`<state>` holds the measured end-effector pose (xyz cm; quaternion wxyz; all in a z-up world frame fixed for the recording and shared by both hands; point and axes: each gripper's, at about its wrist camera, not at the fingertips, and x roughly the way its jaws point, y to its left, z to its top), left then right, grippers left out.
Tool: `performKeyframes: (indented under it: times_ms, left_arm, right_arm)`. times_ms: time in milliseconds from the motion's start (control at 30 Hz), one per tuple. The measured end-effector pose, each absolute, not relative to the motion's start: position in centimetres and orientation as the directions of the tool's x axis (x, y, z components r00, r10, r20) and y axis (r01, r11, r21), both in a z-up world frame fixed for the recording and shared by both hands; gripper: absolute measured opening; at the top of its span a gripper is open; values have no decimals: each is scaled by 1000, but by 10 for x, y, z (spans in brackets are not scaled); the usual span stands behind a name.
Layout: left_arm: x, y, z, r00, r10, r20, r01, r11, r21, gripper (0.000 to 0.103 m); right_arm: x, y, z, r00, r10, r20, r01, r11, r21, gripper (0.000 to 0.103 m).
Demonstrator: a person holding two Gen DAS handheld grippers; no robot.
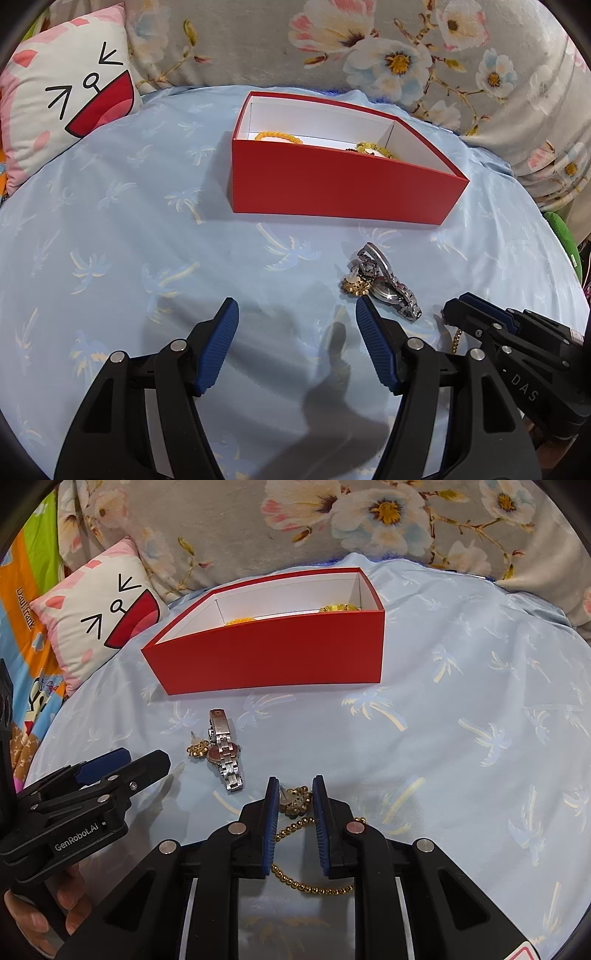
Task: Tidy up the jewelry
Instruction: 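Grasp the small gold charm with the left tool while the right tool grasps the gold charm chain, then carry both gold pieces over the red box with both tools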
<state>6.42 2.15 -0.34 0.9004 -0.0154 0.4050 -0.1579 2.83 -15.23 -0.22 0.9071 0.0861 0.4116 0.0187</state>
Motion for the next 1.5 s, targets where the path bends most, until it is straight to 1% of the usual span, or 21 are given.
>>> performKeyframes:
  times_ms: [167,300,367,533,733,833,900,967,1000,1033,1167,1500]
  left_arm:
    - [63,18,-3,623,-310,-719,287,945,-158,63]
    - [63,6,-3,619,-303,-724,315,941,-125,63]
    - [66,0,-4,609,-318,-726,332,934,-131,63]
    - [76,-13,-8,585,-310,-749,348,931,-113,57]
    - [82,-14,-8,590,-300,-750,341,934,-106,51]
    - [84,-15,-8,592,-297,-749,335,936,-107,44]
    - [84,-15,-8,591,-300,-749,336,936,-109,34]
    - [85,-14,-7,589,-306,-748,339,934,-115,28]
    - [86,-14,-7,585,-316,-747,344,931,-124,19]
    - [86,-13,-8,583,-320,-747,344,930,-130,15]
    - [86,-9,-8,580,-335,-743,339,928,-153,14]
    - [75,1,-8,586,-339,-736,325,930,-169,14]
  right_arm:
    - [25,-161,-2,669,98,-737,64,980,188,17]
    - [23,-168,-2,674,102,-732,76,976,206,17]
    - [23,-168,-2,674,105,-731,74,975,208,17]
    - [23,-169,-2,676,108,-729,70,975,210,17]
    - [23,-170,-2,674,114,-730,72,973,218,17]
    - [23,-171,-2,672,116,-731,72,973,220,17]
    - [23,-171,-2,672,117,-731,72,973,221,17]
    - [24,-171,-3,672,117,-731,72,972,222,17]
    - [24,-171,-3,672,118,-731,72,972,223,17]
    - [24,-171,-2,672,117,-731,71,972,222,17]
    - [24,-171,-3,673,117,-730,71,973,222,17]
    - [23,-169,0,680,114,-725,66,974,216,17]
